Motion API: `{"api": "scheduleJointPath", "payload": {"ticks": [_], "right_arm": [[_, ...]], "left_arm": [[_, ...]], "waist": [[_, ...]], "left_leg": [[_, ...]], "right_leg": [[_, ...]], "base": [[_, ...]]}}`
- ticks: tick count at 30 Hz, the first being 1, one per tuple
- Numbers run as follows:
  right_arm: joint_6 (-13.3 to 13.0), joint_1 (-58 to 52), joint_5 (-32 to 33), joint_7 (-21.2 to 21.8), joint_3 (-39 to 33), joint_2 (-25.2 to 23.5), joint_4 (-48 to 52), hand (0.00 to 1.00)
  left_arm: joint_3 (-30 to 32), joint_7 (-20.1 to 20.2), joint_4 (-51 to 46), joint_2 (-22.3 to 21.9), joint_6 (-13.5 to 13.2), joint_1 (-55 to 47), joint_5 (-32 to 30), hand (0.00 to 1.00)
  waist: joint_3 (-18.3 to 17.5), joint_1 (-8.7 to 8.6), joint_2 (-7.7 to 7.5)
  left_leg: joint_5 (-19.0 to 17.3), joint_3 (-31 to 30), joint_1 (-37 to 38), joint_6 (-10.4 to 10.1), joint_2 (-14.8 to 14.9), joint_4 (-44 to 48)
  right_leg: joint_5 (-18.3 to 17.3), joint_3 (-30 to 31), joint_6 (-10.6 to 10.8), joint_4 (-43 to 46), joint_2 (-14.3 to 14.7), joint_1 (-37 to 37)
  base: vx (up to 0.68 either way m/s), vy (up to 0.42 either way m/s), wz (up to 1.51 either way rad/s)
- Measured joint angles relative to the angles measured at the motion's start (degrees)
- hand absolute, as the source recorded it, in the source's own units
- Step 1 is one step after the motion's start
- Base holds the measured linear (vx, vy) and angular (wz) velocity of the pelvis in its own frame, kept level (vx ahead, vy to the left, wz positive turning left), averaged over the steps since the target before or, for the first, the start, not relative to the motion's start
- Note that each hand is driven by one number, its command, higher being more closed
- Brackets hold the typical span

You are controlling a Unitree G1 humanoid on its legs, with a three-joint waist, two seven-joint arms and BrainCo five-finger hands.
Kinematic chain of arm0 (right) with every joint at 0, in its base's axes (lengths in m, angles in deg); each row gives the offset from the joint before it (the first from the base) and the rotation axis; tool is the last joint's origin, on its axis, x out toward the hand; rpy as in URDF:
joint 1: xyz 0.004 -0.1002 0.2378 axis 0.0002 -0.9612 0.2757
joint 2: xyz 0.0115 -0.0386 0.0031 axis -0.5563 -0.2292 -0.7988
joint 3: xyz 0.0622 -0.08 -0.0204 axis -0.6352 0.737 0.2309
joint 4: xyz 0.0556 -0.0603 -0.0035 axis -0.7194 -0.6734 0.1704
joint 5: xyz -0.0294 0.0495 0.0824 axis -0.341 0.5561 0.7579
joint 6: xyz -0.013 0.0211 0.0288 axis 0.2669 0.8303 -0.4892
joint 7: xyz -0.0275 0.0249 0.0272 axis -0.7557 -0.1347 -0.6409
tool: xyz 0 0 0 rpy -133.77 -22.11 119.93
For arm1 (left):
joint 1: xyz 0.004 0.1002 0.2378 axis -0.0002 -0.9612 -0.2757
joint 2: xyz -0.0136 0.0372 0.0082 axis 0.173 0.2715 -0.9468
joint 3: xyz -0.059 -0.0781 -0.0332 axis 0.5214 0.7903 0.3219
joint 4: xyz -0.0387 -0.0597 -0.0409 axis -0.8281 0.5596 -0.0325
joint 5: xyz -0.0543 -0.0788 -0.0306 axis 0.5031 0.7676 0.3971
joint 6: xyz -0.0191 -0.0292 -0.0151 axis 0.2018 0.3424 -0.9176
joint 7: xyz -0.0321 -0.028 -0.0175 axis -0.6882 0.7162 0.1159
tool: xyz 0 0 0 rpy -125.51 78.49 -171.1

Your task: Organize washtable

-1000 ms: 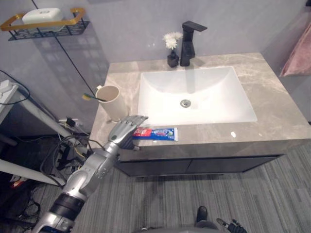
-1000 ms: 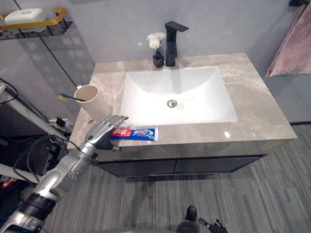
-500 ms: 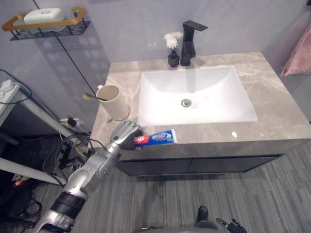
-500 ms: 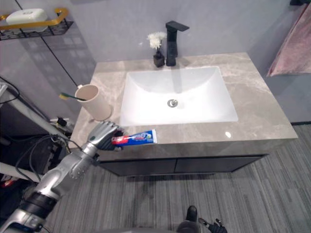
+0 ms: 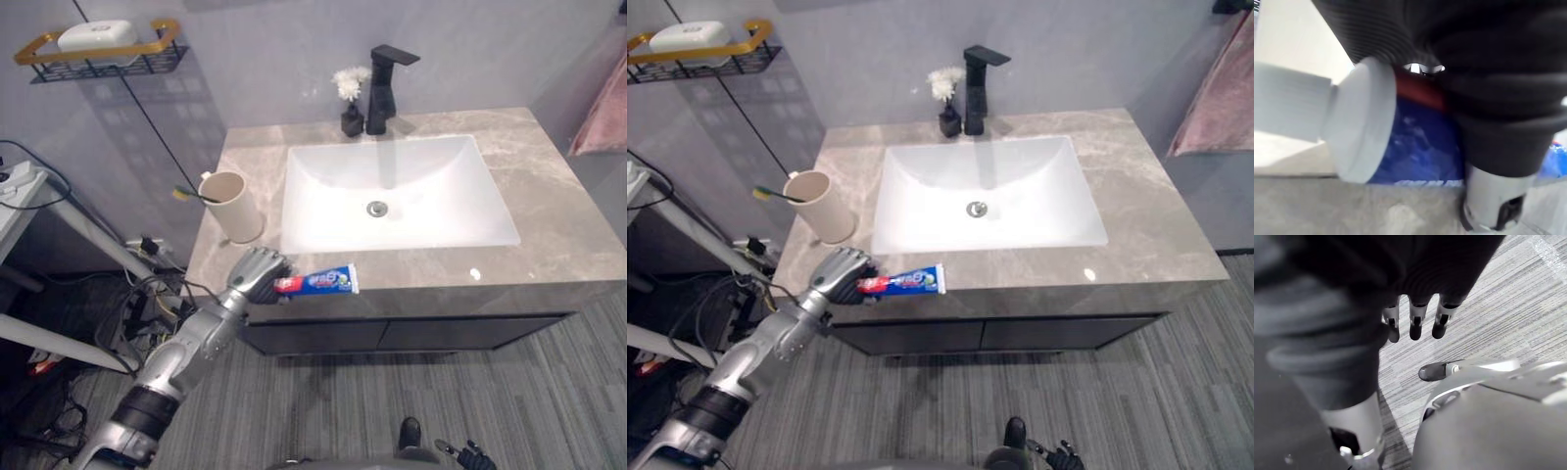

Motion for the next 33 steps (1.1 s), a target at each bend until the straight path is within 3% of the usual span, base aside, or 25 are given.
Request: {"api": "scheduleJointPath", "payload": {"ticks": [6,16,24,30,33], "right_arm": [[0.0,-0.27,0.12,-0.04,0.03,-0.18,-0.01,0.0],[-0.02,-0.64,2.45,0.11,-0.22,-0.9,-0.01,0.0],[-0.11,-1.7,5.15,0.29,-2.39,-1.77,1.47,0.0],[-0.12,-2.55,7.59,0.29,-3.01,-2.45,1.56,0.0],[-0.21,-2.71,8.73,0.28,-3.22,-2.3,1.56,0.0]], "left_arm": [[0.06,0.25,-0.17,-2.54,2.02,-0.12,2.19,1.0],[0.16,1.59,-2.87,-5.39,4.23,-2.23,12.05,1.0],[0.14,2.85,-6.46,-7.28,6.26,-2.46,16.37,1.0],[0.18,1.25,-14.7,-13.56,5.72,5.12,21.2,1.0],[0.15,0.19,-17.73,-15.01,4.21,10.08,21.81,1.0]], "waist": [[-0.03,0.69,-0.05],[-0.08,1.11,-0.35],[-0.41,1.36,-1.63],[-1.15,1.04,-2.67],[-1.74,-0.24,-2.57]], "left_leg": [[0.02,0.11,-0.1,0.02,-0.14,0.08],[0.02,0.63,-0.17,0.04,-0.42,0.13],[0.01,2.25,-1.52,0.06,-0.83,1.12],[0.01,3.61,-1.54,0.07,-0.83,1.96],[-0.11,4.56,-1.94,0.17,-0.54,1.98]], "right_leg": [[0.23,0.1,0.14,0.0,-0.15,-0.12],[0.84,0.62,0.08,0.02,-0.3,-0.59],[1.66,2.93,0.35,0.29,-0.64,-2.34],[2.1,4.86,0.0,0.32,-0.52,-2.95],[2.32,6.21,-0.33,0.31,-0.03,-3.65]], "base": [[0.0,0.0,0.0],[0.0,0.0,-0.02],[-0.02,-0.017,-0.08],[-0.07,-0.036,-0.16],[-0.1,-0.051,-0.22]]}}
